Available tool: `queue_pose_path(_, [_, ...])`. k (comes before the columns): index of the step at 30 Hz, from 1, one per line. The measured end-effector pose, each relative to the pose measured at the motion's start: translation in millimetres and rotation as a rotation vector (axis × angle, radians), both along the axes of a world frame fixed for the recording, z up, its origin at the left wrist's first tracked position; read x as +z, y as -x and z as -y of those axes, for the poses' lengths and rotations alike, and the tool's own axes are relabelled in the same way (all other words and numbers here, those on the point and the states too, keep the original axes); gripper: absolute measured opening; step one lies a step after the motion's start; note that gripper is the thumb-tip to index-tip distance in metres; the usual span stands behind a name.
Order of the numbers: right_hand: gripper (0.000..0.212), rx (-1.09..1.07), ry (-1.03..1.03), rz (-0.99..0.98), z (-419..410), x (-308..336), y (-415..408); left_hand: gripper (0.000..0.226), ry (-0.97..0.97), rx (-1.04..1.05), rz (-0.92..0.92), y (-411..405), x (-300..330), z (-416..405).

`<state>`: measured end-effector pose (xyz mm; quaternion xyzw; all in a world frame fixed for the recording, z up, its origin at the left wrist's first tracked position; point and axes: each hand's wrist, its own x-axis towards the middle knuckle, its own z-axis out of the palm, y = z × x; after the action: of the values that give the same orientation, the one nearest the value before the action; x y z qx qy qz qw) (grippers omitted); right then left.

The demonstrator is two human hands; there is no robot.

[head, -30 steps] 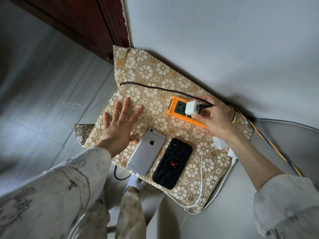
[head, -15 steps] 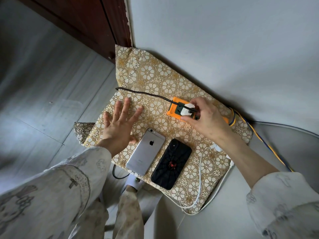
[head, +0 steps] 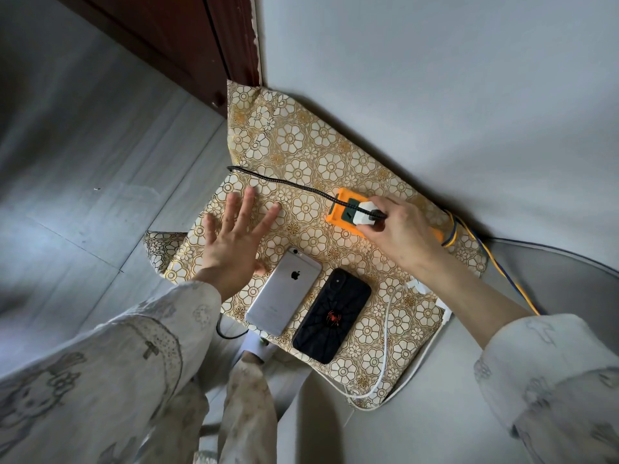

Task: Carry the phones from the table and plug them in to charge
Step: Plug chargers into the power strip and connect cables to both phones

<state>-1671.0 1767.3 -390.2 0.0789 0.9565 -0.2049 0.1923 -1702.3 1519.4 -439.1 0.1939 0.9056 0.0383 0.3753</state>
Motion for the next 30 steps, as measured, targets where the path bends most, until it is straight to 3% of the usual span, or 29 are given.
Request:
queue_pose_path(19, [0.044, -0.056, -0.008, 0.017, 9, -1, 0, 0.117, -0.013, 0.011, -0.004, -1, 0, 1])
queue_pose_path(25, [0.061, -0.538, 0.147, 0.059, 37, -5, -17, 0.107, -0.065, 0.014, 0.024, 1, -1, 2])
queue_pose_path(30, [0.032, -0.803, 0.172, 0.022, 87, 3, -36, 0.096, -0.132, -0.006, 0.014, 0, 1, 8])
